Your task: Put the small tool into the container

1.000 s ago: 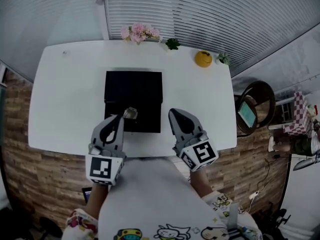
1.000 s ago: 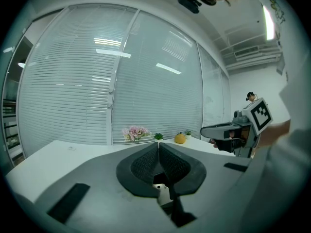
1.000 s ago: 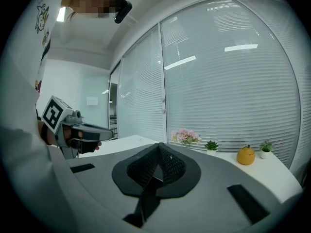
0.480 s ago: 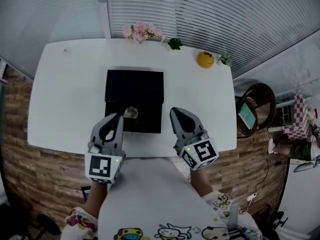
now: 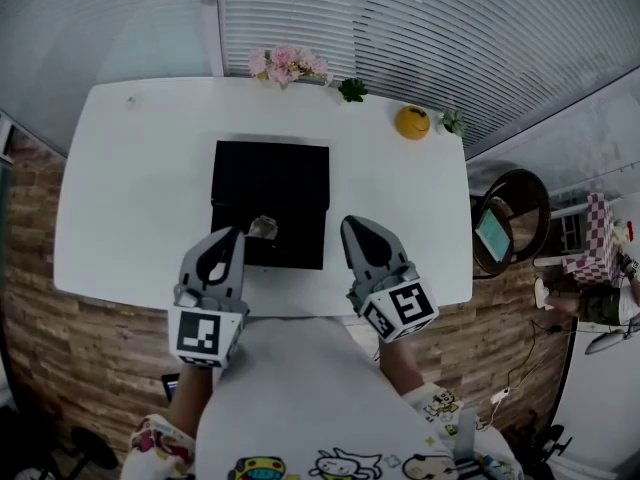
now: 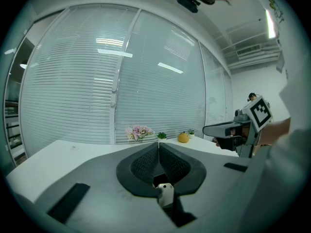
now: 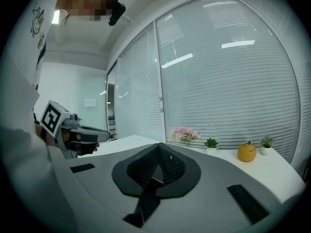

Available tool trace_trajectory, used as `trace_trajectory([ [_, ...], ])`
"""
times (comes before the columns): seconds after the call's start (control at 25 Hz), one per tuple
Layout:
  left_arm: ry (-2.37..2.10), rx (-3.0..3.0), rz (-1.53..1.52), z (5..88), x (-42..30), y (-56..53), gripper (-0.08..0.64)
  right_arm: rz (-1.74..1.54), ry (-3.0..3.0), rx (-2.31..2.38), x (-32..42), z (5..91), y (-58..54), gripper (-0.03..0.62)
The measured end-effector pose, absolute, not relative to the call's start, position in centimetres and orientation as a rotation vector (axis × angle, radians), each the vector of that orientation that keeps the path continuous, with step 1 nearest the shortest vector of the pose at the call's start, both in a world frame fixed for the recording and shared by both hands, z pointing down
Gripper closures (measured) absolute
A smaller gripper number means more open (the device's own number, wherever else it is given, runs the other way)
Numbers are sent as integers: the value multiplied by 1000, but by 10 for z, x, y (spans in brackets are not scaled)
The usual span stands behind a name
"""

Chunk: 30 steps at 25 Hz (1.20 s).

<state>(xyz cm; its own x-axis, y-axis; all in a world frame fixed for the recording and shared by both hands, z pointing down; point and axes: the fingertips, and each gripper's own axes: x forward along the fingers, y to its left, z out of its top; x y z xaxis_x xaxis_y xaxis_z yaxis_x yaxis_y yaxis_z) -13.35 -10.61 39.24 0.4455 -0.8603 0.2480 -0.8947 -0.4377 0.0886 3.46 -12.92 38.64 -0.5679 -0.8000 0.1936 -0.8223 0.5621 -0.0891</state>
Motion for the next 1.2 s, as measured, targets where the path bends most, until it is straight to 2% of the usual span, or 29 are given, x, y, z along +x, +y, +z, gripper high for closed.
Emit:
trace_trajectory([
  [1.2, -1473, 2537, 290, 394, -141, -103, 554, 243, -2623, 1374, 35, 392, -120, 594],
])
